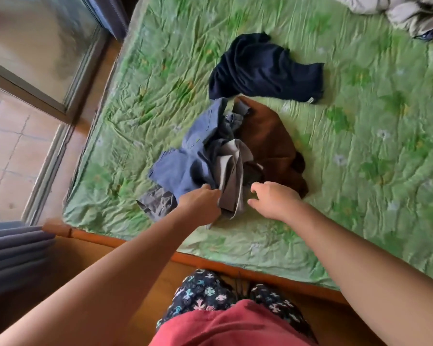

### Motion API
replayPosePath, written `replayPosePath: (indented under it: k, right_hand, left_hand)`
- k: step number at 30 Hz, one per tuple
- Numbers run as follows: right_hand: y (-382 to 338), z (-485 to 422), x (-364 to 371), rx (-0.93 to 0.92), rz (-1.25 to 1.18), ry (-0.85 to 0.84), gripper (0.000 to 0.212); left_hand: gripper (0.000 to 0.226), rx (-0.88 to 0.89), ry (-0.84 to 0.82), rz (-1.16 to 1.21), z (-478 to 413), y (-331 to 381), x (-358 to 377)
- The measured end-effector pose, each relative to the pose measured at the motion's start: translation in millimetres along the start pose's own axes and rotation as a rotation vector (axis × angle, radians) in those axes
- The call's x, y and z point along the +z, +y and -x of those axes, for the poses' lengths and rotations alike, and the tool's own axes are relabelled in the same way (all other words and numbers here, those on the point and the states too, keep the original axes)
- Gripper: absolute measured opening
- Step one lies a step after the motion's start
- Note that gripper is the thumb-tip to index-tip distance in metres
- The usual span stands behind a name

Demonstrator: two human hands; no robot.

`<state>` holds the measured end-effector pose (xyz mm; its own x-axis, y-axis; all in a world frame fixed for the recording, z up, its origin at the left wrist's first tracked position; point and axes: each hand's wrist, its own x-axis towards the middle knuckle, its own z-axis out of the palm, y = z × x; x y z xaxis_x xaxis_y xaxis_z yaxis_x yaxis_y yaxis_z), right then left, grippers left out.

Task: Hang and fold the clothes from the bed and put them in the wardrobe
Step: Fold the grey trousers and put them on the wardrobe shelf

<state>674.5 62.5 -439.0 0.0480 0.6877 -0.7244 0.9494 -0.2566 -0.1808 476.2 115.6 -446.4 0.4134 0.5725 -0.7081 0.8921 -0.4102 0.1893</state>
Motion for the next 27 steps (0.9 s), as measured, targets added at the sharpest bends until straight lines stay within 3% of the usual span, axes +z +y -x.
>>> replayPosePath:
  k: [6,11,15,20,23,27]
  right_hand:
    - [-8.7,-77.8,58.5,0.059,-0.184,-0.117,0.037]
    - [-15.1,-132.4,105.4,0.1,-0.424,-0.191,0.052]
    - [-21.0,-159.5,115.4,0.162,-0.556,-0.062,0.045]
    - [-27.8,-178.8,95.1,0.314,-0.645,0.097,0.014]
    - [-33.9,-175.7,80.1,0.314,-0.78,0.096,0.016]
    - [-51.6,-146.1,48.2,0.252,-1.056,0.145,0.021]
  left_hand:
    - [0.029,0.004,-0.072,0.017,-68.5,-10.1,39.1]
    - [0.036,0.043,-0.14,0.098,-110.8,-25.1,79.2]
    - [0.033,0.024,-0.184,0.199,-125.6,-33.4,96.5]
    - [0.034,-0.037,-0.178,0.335,-131.3,-39.8,97.8]
    - [0.04,-0.056,-0.14,0.372,-129.2,-45.7,90.6]
    - [0.031,-0.137,-0.059,0.502,-115.9,-48.8,73.0]
